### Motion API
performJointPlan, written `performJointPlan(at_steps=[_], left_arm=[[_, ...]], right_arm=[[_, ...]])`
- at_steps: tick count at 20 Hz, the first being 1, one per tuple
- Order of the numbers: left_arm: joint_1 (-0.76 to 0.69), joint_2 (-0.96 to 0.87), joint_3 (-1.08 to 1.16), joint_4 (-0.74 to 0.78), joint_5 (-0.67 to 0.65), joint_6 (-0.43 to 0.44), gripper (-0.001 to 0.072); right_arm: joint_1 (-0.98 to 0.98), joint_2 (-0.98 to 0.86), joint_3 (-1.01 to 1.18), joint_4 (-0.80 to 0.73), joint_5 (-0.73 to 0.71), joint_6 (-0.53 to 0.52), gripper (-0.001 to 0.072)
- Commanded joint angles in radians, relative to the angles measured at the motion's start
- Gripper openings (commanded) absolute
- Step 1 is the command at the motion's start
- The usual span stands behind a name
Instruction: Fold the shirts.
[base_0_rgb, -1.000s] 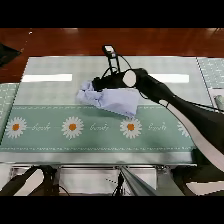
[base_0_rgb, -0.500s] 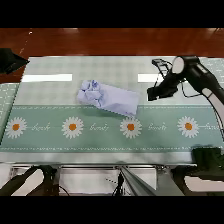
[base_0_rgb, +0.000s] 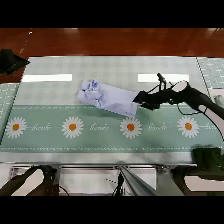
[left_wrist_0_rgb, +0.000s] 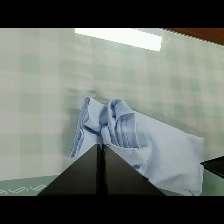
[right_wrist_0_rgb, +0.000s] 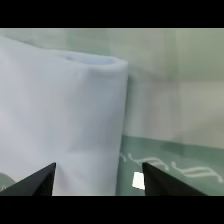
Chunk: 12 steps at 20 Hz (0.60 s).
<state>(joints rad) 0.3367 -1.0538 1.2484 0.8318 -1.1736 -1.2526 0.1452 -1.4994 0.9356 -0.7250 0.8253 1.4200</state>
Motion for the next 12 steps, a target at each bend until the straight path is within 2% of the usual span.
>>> performJointPlan(at_steps=[1,2,3,4,5,8,9,12], left_arm=[[0.000,-0.001,0.000,0.000,0.001,0.010,0.0021],[0.000,-0.001,0.000,0.000,0.001,0.010,0.0021],[0.000,-0.001,0.000,0.000,0.001,0.010,0.0021],[0.000,-0.001,0.000,0.000,0.001,0.010,0.0021],[0.000,-0.001,0.000,0.000,0.001,0.011,0.0021],[0.000,-0.007,0.000,0.000,0.002,0.010,0.0021],[0.000,-0.013,0.000,0.000,0.002,0.010,0.0021],[0.000,-0.051,0.000,-0.001,0.003,0.010,0.0021]], right_arm=[[0.091,-0.035,-0.026,0.178,-0.180,-0.014,0.0527],[0.109,-0.049,-0.026,0.233,-0.188,-0.031,0.0404],[0.116,-0.053,-0.025,0.267,-0.188,-0.061,0.0250],[0.113,-0.048,-0.022,0.287,-0.163,-0.091,0.0052],[0.095,-0.031,-0.012,0.279,-0.117,-0.112,0.0025],[-0.011,0.114,0.041,0.165,0.037,-0.149,0.0025],[-0.058,0.181,0.064,0.125,0.084,-0.132,0.0025],[-0.244,0.381,0.154,0.029,0.261,0.011,0.0024]])
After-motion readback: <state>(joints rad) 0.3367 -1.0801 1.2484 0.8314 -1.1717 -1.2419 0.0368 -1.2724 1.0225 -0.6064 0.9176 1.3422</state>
